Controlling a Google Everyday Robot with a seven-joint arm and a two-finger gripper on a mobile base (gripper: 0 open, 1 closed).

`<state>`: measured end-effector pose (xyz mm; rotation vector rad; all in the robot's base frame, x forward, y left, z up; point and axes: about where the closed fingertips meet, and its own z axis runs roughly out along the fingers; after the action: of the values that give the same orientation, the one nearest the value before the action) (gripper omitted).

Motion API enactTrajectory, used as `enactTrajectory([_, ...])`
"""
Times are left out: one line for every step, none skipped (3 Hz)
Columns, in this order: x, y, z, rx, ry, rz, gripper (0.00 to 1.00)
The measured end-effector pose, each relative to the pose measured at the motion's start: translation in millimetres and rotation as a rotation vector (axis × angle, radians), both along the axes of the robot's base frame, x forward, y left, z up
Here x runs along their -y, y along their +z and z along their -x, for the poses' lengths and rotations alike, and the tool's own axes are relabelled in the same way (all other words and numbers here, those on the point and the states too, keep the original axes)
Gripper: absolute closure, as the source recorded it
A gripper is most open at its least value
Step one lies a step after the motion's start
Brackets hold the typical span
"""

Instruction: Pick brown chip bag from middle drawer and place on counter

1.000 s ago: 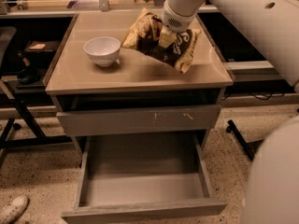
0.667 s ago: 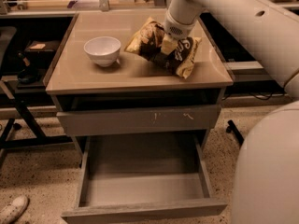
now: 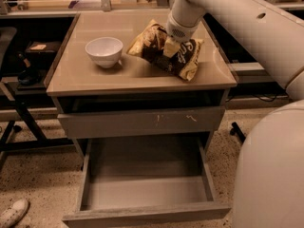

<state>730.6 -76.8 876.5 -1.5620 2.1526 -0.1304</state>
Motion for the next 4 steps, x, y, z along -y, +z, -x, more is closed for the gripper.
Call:
enactTrajectory([0.0, 0.0, 0.0, 0.0, 0.0, 0.0, 0.43])
enactTrajectory([0.0, -0.1, 0.0, 0.0, 0.0, 0.0, 0.2])
enactTrajectory([-0.1, -0.2, 0.0, 0.0, 0.0, 0.0, 0.0])
enactTrajectory([-0.1, -0.2, 0.0, 0.0, 0.0, 0.0, 0.0])
